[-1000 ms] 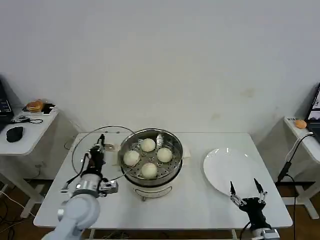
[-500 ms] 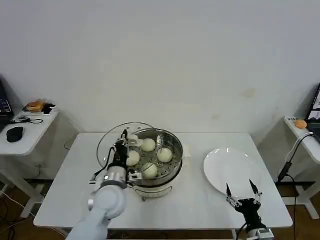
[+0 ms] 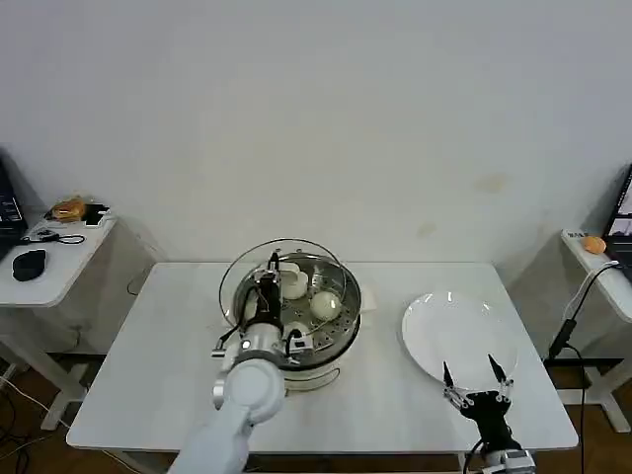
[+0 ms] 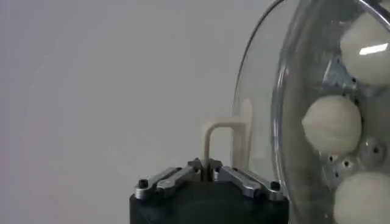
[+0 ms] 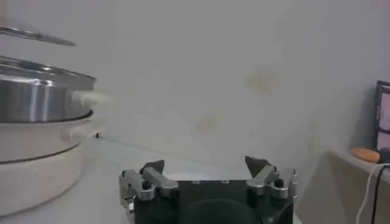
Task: Take steamed baozi put them in steamer then cover it.
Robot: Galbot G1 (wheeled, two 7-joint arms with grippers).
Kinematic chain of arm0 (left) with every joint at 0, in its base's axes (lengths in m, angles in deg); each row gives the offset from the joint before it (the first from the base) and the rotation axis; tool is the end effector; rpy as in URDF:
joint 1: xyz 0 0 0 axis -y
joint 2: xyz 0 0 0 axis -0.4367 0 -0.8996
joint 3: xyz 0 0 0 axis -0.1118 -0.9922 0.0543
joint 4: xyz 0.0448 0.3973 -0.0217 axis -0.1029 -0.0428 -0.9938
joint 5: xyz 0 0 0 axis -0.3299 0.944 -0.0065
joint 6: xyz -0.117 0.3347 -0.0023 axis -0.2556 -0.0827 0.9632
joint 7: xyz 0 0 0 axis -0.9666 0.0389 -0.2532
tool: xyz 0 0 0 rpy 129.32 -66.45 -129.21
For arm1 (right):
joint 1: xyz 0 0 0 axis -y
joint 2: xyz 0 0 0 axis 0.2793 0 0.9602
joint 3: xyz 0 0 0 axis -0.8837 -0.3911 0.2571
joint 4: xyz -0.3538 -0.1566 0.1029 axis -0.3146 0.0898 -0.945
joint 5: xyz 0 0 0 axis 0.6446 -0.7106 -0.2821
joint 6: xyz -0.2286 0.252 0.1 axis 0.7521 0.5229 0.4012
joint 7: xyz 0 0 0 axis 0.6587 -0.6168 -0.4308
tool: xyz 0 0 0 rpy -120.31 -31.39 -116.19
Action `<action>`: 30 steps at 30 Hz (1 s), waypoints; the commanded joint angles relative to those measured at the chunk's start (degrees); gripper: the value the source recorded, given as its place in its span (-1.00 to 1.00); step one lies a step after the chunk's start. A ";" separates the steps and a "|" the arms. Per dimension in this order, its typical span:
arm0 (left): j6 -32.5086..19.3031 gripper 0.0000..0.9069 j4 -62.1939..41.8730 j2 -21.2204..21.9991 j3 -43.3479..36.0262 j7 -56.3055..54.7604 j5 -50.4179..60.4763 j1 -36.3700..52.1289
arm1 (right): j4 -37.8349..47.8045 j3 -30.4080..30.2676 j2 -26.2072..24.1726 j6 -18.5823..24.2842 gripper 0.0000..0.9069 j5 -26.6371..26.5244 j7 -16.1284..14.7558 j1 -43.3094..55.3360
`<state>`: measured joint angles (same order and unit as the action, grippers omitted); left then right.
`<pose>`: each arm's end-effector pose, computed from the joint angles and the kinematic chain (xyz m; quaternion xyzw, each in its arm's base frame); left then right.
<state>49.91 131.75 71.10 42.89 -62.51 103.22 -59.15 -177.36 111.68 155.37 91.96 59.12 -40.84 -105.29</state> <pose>0.3311 -0.0896 -0.3008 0.0006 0.7272 0.6864 0.0096 0.1269 -0.1010 -0.4107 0.0025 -0.9932 0.1145 0.0210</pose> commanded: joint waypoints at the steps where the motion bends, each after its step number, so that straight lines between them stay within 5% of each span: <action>1: -0.03 -1.00 -1.81 2.19 -1.23 0.36 2.94 0.35 | 0.15 -0.03 0.05 -0.06 1.00 0.14 -0.05 0.09; 30: -1.21 -1.00 -2.55 2.71 -1.74 1.05 4.61 -1.15 | 0.82 -0.63 -0.10 -0.15 1.00 0.30 -0.26 0.36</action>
<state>48.81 129.52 73.61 41.23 -61.41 107.50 -60.24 -176.57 111.08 155.22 91.85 59.38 -41.08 -104.94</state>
